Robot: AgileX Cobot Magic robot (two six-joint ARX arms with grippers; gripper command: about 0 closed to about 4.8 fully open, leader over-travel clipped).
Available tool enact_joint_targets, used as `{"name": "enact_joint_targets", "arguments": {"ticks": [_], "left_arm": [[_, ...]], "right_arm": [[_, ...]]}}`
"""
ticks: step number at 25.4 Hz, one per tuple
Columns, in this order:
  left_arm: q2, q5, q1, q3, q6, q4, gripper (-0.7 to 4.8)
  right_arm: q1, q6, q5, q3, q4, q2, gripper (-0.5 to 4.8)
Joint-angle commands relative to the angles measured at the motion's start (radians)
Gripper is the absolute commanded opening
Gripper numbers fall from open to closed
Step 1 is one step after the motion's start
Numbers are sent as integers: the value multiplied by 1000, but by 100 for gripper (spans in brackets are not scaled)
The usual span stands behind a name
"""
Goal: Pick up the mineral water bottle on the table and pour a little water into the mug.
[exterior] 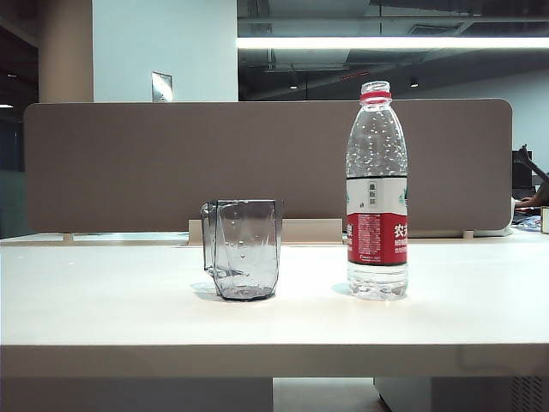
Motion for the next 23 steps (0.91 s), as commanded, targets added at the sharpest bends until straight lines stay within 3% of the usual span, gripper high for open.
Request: {"name": "enact_joint_targets", "arguments": {"ticks": [1, 13, 23], "left_arm": [[0, 8, 0, 2, 4, -3, -5], [52, 8, -14, 11, 3, -6, -5], [293, 8, -256, 283, 3, -288, -5]], "right_arm": [[0, 4, -1, -7, 11, 0, -1], [0, 4, -1, -7, 11, 0, -1], [0, 4, -1, -7, 11, 0, -1]]}}
